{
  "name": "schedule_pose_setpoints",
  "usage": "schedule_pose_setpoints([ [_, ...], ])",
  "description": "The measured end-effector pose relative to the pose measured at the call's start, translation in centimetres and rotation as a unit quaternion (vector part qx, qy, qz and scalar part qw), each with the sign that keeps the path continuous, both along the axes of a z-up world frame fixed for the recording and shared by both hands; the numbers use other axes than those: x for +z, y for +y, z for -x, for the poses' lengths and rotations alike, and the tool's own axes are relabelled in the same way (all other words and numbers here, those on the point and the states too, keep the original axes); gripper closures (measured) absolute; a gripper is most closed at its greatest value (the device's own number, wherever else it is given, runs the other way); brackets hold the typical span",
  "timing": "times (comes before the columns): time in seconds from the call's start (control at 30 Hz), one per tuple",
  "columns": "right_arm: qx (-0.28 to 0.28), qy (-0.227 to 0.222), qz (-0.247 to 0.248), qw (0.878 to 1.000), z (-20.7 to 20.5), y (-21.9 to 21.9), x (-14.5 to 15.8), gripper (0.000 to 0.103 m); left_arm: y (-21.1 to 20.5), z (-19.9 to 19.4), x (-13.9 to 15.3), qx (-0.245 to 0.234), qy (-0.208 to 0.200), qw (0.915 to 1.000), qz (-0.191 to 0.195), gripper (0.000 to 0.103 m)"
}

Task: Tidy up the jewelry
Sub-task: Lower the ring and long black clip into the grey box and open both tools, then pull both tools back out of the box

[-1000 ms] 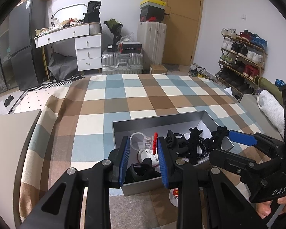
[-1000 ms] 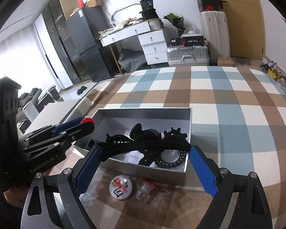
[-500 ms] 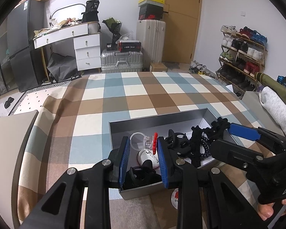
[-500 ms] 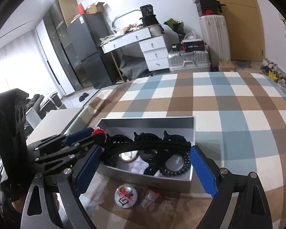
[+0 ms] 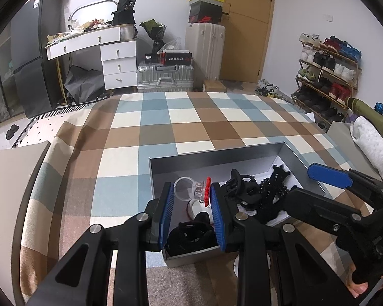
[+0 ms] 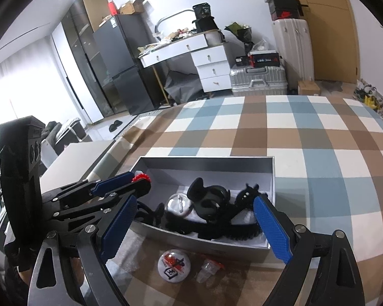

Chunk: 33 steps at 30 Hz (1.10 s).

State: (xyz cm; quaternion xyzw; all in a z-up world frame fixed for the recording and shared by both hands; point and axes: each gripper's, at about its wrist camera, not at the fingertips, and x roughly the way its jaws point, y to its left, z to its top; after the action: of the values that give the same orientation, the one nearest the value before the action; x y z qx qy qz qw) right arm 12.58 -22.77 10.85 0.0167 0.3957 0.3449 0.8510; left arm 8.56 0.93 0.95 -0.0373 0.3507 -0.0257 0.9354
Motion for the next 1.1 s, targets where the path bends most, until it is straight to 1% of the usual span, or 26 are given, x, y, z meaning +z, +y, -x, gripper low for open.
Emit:
schedule_pose_setpoints([
  [0.1, -0.002, -0.008, 0.005, 1.000, 0.2, -0.3, 0.4, 0.009, -0.2, 0.0, 0.0, -0.003, -0.002, 1.0000, -0.003, 0.080],
  [0.17, -0.004, -0.014, 0.008, 1.000, 0.4, -0.7, 0.6, 0.005, -0.5, 0.1, 0.1, -0.007, 0.000, 1.0000, -0.007, 0.079],
  [0.2, -0.005, -0.016, 0.010, 1.000, 0.5, -0.9, 0.7, 0.005, -0.6, 0.1, 0.1, -0.009, 0.004, 0.9999, -0.009, 0.079],
  [0.23, -0.007, -0.015, 0.012, 1.000, 0.5, -1.1, 0.7, 0.005, -0.7, 0.1, 0.1, -0.010, 0.006, 0.9999, -0.010, 0.073],
  [0.27, -0.011, -0.014, 0.013, 1.000, 0.5, -1.4, 0.7, 0.004, -0.7, 0.2, 0.1, -0.009, 0.009, 0.9999, -0.010, 0.059],
  [0.33, -0.017, -0.009, 0.014, 1.000, 0.6, -2.1, 0.7, 0.001, -0.7, 0.5, 0.4, -0.010, 0.006, 0.9999, -0.003, 0.048],
  [0.4, -0.028, -0.005, 0.018, 0.999, 0.7, -3.0, 0.6, 0.001, -0.8, 0.9, 0.7, -0.008, 0.000, 1.0000, -0.002, 0.043],
  [0.47, -0.030, -0.002, 0.022, 0.999, 0.8, -3.5, 0.6, 0.001, -0.8, 1.3, 0.9, 0.002, -0.002, 1.0000, -0.008, 0.027],
  [0.53, -0.034, 0.002, 0.029, 0.999, 0.9, -4.2, 0.5, 0.001, -0.7, 1.9, 1.0, 0.012, -0.003, 0.9999, -0.003, 0.022],
  [0.6, -0.039, 0.005, 0.035, 0.999, 0.9, -4.7, 0.4, 0.000, -0.6, 2.3, 1.0, 0.013, -0.003, 0.9999, 0.001, 0.022],
  [0.63, -0.043, 0.008, 0.038, 0.998, 0.9, -4.9, 0.3, 0.000, -0.5, 2.7, 1.0, 0.014, -0.004, 0.9999, 0.002, 0.020],
  [0.7, -0.048, 0.016, 0.040, 0.998, 0.9, -5.3, 0.1, 0.000, -0.5, 3.1, 0.9, 0.013, -0.002, 0.9999, 0.003, 0.011],
  [0.73, -0.051, 0.023, 0.043, 0.997, 0.8, -5.5, -0.1, 0.000, -0.5, 3.4, 0.8, 0.014, -0.001, 0.9999, 0.002, 0.004],
  [0.77, -0.053, 0.030, 0.045, 0.997, 0.7, -5.7, -0.2, 0.000, -0.6, 3.6, 0.7, 0.015, -0.002, 0.9999, 0.000, 0.002],
  [0.9, -0.051, 0.044, 0.049, 0.997, 0.8, -5.8, -0.8, 0.000, -0.8, 4.3, 0.3, 0.016, -0.001, 0.9998, -0.007, 0.002],
  [1.1, -0.037, 0.050, 0.062, 0.996, 1.4, -5.3, -1.4, 0.000, -1.0, 5.1, 0.0, 0.017, -0.001, 0.9998, -0.012, 0.002],
])
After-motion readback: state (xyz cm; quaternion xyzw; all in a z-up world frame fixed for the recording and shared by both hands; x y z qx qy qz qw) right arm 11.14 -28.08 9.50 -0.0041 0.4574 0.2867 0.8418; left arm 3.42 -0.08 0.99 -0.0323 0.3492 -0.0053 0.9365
